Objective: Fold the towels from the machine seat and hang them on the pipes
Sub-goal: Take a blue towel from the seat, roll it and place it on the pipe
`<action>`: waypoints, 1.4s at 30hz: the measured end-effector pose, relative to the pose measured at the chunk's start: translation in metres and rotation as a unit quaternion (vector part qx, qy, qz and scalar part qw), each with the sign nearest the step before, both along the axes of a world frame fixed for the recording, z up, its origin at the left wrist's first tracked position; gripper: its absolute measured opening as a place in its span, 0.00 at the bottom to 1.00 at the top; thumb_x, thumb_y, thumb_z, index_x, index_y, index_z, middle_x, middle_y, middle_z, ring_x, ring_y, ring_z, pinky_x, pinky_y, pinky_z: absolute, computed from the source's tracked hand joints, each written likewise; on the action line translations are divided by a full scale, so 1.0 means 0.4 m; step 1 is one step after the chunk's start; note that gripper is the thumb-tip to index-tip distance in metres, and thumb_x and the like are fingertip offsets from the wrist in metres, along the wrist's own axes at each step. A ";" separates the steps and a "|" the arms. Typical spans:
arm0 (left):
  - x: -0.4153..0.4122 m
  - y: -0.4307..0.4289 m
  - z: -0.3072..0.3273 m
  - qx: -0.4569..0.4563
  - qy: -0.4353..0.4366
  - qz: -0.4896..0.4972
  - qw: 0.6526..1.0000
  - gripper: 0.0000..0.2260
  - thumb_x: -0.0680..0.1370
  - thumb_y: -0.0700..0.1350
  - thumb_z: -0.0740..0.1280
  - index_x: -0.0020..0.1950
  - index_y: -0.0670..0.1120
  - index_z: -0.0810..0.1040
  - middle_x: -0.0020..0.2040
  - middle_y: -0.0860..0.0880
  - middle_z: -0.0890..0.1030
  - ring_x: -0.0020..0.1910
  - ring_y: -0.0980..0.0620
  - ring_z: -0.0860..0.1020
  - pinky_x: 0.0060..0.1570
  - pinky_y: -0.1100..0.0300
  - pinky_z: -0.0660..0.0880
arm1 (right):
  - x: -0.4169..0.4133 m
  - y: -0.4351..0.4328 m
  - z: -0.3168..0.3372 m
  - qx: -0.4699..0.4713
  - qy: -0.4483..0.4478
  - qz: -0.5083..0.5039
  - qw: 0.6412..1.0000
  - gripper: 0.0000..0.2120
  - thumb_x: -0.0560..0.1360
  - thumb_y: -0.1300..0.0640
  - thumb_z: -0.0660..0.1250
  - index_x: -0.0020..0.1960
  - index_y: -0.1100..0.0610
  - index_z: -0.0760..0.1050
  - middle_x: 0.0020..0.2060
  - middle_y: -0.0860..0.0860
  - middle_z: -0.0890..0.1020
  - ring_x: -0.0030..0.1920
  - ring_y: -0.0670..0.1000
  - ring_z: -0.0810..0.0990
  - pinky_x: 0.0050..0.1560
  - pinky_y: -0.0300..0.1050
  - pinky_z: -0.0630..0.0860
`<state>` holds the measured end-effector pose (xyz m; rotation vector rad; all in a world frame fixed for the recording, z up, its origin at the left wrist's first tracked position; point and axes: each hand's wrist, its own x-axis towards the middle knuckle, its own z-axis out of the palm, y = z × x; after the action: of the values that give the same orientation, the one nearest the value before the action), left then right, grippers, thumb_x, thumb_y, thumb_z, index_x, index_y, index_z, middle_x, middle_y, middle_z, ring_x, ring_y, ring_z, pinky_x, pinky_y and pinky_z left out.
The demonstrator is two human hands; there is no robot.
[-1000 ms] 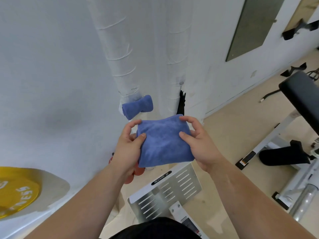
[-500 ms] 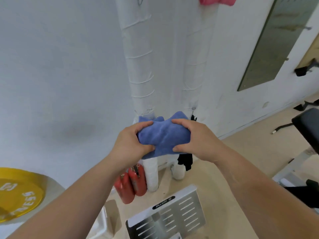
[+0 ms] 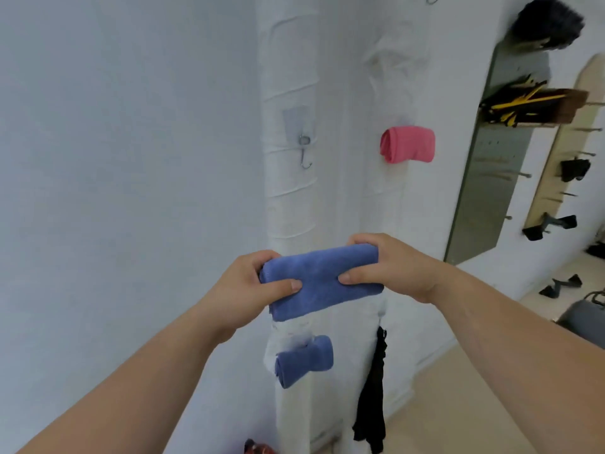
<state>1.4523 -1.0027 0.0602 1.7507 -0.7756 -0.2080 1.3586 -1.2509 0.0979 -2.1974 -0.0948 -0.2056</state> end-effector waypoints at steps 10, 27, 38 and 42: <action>0.171 -0.067 0.139 -0.132 -0.117 -0.007 0.984 0.19 0.77 0.47 0.73 0.64 0.64 0.75 0.64 0.59 0.78 0.62 0.59 0.78 0.60 0.58 0.78 | 0.172 0.056 0.096 0.182 -0.163 -0.107 0.964 0.14 0.81 0.52 0.67 0.64 0.43 0.69 0.59 0.50 0.77 0.53 0.55 0.84 0.47 0.53 0.85; 0.335 -0.207 0.350 -0.075 -0.258 0.139 0.953 0.22 0.70 0.40 0.79 0.58 0.58 0.78 0.55 0.54 0.80 0.50 0.53 0.81 0.49 0.59 0.79 | 0.429 -0.125 0.277 -0.019 -0.334 -0.034 0.942 0.10 0.82 0.59 0.64 0.60 0.48 0.73 0.50 0.37 0.78 0.45 0.37 0.77 0.44 0.36 0.72; 0.382 -0.245 0.304 -0.077 -0.333 0.230 0.911 0.25 0.69 0.39 0.80 0.58 0.61 0.76 0.60 0.52 0.78 0.59 0.56 0.78 0.58 0.62 0.75 | 0.558 -0.154 0.206 0.005 -0.430 -0.010 0.903 0.14 0.80 0.62 0.64 0.60 0.44 0.70 0.56 0.47 0.79 0.57 0.48 0.78 0.60 0.37 0.73; 0.377 -0.252 0.288 -0.081 -0.332 0.244 0.908 0.26 0.69 0.38 0.79 0.56 0.64 0.75 0.62 0.53 0.79 0.59 0.57 0.79 0.59 0.59 0.77 | 0.576 -0.161 0.180 0.013 -0.437 -0.006 0.899 0.15 0.80 0.62 0.65 0.61 0.46 0.71 0.57 0.49 0.78 0.57 0.48 0.77 0.59 0.34 0.71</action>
<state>1.6030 -1.1036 0.1754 1.8007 -0.7630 0.8093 1.5889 -1.3154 0.1700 -1.9156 -0.5691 -1.1800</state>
